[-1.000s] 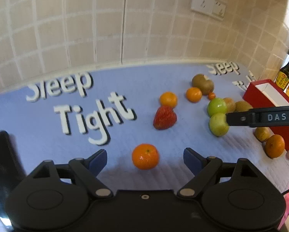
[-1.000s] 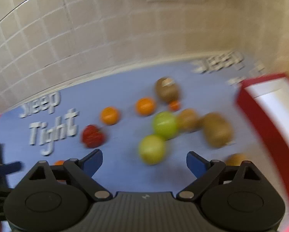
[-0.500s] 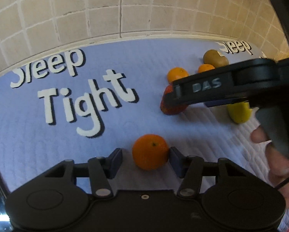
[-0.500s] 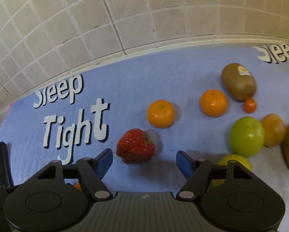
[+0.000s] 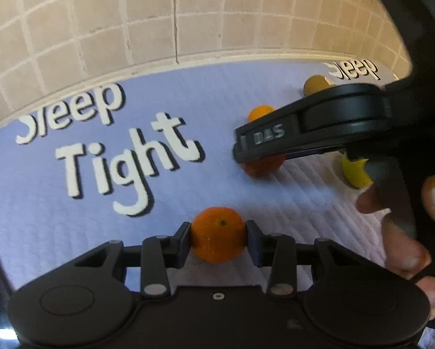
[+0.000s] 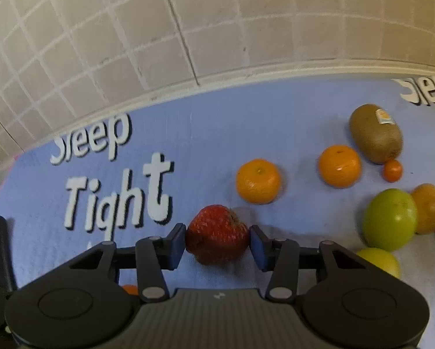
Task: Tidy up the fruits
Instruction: 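Grasp the strawberry with the right tool while the left tool grasps a mandarin, then carry both fruits into the white box and open both tools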
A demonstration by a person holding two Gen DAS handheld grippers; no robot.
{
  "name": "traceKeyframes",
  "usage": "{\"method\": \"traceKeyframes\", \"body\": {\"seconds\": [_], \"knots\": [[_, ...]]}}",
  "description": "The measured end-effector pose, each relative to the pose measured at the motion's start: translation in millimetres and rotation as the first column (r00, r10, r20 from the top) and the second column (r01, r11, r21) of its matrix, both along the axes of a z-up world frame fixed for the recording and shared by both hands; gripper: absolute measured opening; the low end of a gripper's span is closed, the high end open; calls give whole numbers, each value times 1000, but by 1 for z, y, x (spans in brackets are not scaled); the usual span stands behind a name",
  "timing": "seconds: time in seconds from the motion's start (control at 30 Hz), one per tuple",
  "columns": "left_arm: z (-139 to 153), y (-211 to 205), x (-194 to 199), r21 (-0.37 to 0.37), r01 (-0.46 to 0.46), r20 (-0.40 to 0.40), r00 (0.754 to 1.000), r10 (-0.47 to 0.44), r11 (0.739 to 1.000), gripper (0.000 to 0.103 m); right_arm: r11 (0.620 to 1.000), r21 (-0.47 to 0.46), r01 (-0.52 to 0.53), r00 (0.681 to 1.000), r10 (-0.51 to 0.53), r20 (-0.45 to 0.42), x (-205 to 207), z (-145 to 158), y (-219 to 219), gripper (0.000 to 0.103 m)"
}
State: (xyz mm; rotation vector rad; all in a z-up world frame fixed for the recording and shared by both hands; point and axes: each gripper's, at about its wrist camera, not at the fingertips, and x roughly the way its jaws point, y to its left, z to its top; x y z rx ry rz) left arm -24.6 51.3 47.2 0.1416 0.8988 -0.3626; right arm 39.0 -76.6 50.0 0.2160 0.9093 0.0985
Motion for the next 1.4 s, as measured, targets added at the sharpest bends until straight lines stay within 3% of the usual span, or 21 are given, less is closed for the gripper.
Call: {"method": "traceKeyframes", "body": {"seconds": [0.2,0.4,0.57,0.7,0.9,0.97,1.17,1.4], "knots": [[33,-14,-23,7,13,90,996,-14,1000,47,997,47,65,992,-69,105,-34,39,-30,49],[73,-51,-38,12,77,190,979,-77,997,47,977,114,183,960,-202,194,-85,78,-95,49],[108,-111,-42,-5,198,265,945,-190,980,47,929,146,339,896,-366,251,-129,110,-169,49],[124,-175,-37,-59,332,270,913,-305,941,47,867,141,479,829,-499,253,-160,121,-228,49],[113,-279,-10,-171,480,175,874,-452,861,47,724,120,680,701,-689,187,-197,100,-319,49],[102,-309,0,-188,499,138,866,-480,846,47,687,112,718,671,-725,151,-204,88,-342,49],[67,-380,15,-132,553,76,833,-548,823,47,629,83,773,627,-777,47,-200,47,-378,49],[23,-420,29,-79,576,-19,815,-579,814,47,636,26,771,636,-770,-42,-177,7,-386,49]]}}
